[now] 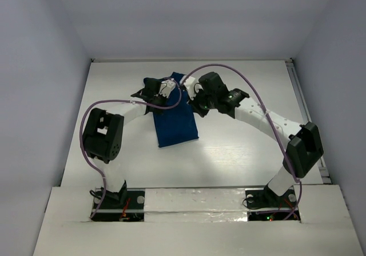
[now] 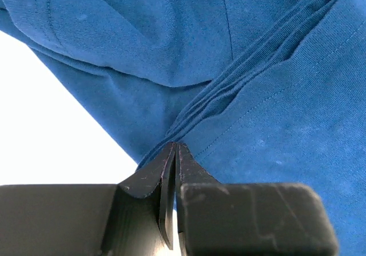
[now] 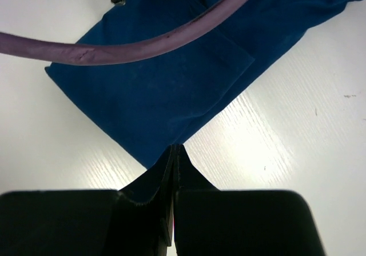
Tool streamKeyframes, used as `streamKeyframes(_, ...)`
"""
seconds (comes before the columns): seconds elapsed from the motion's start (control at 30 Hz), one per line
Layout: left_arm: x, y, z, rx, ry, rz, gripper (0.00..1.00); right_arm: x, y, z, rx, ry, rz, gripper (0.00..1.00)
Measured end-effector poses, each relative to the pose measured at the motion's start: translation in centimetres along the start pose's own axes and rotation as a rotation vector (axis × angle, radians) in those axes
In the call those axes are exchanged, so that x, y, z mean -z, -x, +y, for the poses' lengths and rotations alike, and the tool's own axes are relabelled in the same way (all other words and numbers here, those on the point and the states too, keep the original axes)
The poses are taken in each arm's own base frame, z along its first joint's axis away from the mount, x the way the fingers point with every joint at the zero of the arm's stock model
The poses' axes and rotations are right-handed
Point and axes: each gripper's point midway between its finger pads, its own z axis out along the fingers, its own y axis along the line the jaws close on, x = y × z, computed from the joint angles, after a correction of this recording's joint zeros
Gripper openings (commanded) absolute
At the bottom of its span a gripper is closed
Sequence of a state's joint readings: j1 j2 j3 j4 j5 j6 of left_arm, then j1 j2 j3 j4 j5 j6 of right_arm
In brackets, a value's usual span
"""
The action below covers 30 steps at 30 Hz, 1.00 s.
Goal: Fold and stack the t-shirts
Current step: Grab one side of the 2/3 rectangular tshirt with right arm
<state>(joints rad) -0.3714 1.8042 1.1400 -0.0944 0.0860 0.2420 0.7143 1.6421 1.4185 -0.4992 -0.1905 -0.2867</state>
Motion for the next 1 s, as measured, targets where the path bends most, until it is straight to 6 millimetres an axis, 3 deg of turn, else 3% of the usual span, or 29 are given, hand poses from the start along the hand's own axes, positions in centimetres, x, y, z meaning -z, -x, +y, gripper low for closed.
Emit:
streamKeyframes(0.2, -1.6, -1.1, -0.2, 0.001, -0.010, 0.027, 0.00, -1.5, -2.1, 1.3, 0.084, 0.048, 0.083, 0.00)
streamKeyframes(0.47, -1.9, 0.1, -0.1, 0.054, -0.077, -0.014, 0.00, -2.4, -4.0, 2.5, 0.197, 0.084, 0.136, 0.04)
streamKeyframes(0.57, -1.2, 0.8, 1.4, 0.135, -0.116, -0.052, 0.00, -2.5, -5.2, 2.7, 0.233, 0.086, 0.160, 0.10)
streamKeyframes(0.67, 0.5, 3.4, 4.1, 0.208, -0.132, -0.131, 0.00, -2.7, -5.7, 3.2, 0.279, 0.088, 0.175, 0.15)
streamKeyframes(0.83, 5.4, 8.6, 8.0, 0.249, -0.120, -0.306, 0.00, -3.7, -6.4, 5.0, 0.394, 0.081, 0.187, 0.31)
streamKeyframes(1.0, 9.8, 10.8, 9.8, 0.256, -0.130, -0.407, 0.00, -5.7, -7.8, 7.7, 0.525, 0.065, 0.229, 0.46)
